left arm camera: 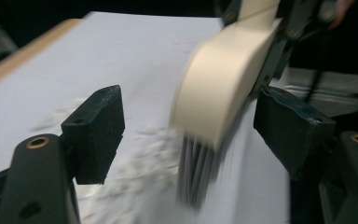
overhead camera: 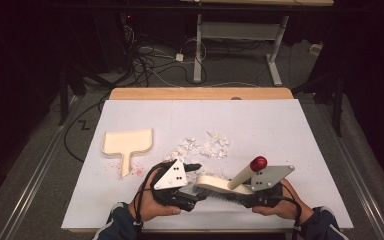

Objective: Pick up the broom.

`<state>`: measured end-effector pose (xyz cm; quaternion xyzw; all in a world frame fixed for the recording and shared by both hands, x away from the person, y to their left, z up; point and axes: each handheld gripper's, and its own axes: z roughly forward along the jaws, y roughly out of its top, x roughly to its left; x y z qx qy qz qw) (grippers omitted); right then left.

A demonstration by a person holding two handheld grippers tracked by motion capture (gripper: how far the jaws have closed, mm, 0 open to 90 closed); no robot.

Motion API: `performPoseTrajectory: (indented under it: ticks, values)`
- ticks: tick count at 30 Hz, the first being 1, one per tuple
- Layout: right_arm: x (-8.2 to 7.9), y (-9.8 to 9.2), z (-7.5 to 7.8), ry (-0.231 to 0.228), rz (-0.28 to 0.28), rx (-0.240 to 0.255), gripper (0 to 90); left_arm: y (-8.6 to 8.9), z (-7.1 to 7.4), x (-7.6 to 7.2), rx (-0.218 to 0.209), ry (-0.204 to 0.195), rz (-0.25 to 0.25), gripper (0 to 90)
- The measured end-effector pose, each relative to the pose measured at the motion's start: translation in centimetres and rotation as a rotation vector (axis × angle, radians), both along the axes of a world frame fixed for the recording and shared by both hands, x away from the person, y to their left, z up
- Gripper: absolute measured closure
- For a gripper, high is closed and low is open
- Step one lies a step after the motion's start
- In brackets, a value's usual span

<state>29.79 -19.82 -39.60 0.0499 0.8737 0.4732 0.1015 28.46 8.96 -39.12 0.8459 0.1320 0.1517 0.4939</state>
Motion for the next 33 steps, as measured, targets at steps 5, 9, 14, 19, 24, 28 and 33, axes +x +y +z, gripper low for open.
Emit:
performPoseTrajectory:
  ticks: [5,9,14,19,24,28,33]
  values:
    - [0.5,-1.0,0.7,0.007,-0.099,0.015,67.9,1.9,-0.2,-0.7,0.105,-0.123,0.135,15.8]
    - [0.7,-1.7,1.2,0.002,-0.153,0.020,67.9,3.1,-1.0,-1.1,0.141,-0.148,0.192,15.8]
    - [1.0,-2.7,2.0,-0.011,-0.222,0.034,67.9,5.1,-2.4,-1.7,0.189,-0.173,0.263,15.7]
    - [1.5,-3.8,2.6,0.001,-0.280,0.047,67.9,7.2,-3.7,-2.5,0.194,-0.152,0.317,15.8]
    - [1.8,-4.5,2.9,0.014,-0.330,0.060,68.0,8.7,-5.1,-3.3,0.232,-0.145,0.375,15.7]
    - [2.4,-5.5,3.0,-0.004,-0.389,0.039,68.0,10.2,-5.9,-4.0,0.221,-0.119,0.425,15.7]
    - [3.6,-7.0,3.1,-0.006,-0.482,0.032,68.0,11.8,-7.2,-4.2,0.213,-0.068,0.469,15.7]
